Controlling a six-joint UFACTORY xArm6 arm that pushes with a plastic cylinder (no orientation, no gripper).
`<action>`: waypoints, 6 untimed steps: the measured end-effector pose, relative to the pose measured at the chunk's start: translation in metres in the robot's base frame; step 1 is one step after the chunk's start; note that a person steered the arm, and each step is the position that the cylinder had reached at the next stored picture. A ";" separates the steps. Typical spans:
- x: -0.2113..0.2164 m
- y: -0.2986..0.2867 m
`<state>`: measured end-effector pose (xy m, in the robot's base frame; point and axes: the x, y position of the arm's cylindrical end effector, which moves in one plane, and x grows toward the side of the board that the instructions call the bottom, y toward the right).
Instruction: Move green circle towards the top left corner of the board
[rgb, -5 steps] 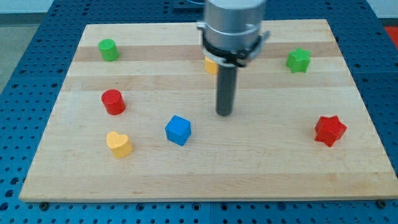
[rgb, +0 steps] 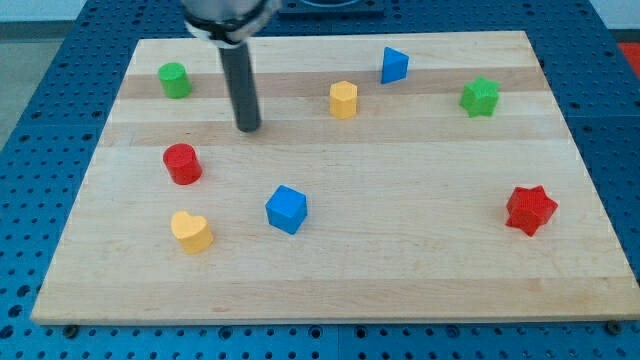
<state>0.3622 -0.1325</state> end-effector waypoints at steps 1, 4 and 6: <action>-0.026 -0.041; -0.044 -0.083; -0.050 -0.086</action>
